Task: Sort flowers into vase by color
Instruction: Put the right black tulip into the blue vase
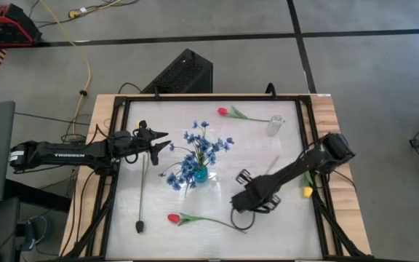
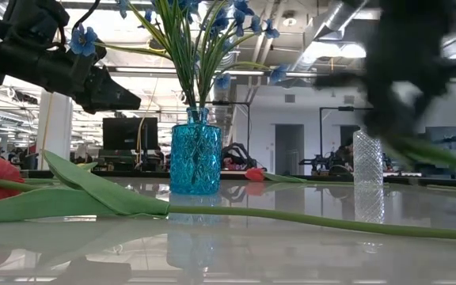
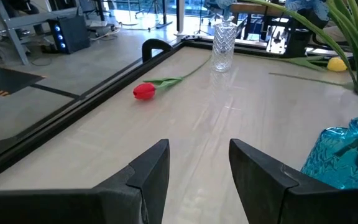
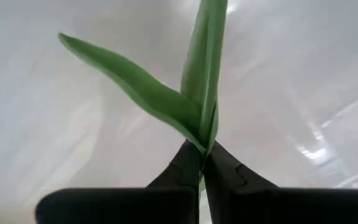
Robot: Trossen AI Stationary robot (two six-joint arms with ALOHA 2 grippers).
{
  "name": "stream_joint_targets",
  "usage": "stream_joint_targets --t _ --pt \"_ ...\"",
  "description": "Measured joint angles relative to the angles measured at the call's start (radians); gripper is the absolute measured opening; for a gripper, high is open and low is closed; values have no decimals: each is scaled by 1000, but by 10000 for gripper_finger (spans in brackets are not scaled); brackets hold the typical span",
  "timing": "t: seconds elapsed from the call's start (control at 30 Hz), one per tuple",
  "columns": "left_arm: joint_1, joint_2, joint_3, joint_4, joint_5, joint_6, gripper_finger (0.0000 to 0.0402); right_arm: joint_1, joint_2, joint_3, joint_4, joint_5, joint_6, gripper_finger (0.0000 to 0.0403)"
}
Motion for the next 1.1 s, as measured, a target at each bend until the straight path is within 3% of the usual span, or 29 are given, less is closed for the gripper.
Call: stream_joint_targets --t 0.13,0.3,0.53,0.77,0.9,1.1 --pt "0 0 0 0 0 -1 155 -41 -4 179 77 22 66 27" --pt "0 0 0 -1 0 0 155 -69 -76 261 318 -78 113 27" --pt "0 0 0 -10 7 0 155 -39 -254 85 841 -104 61 27" --pt "0 0 0 -10 22 0 155 -41 -363 -180 1313 32 301 27" --pt "0 0 0 -9 21 0 155 -60 -351 -225 1382 133 300 27" --pt "0 0 0 -9 18 0 155 -67 -365 -225 1375 166 307 28"
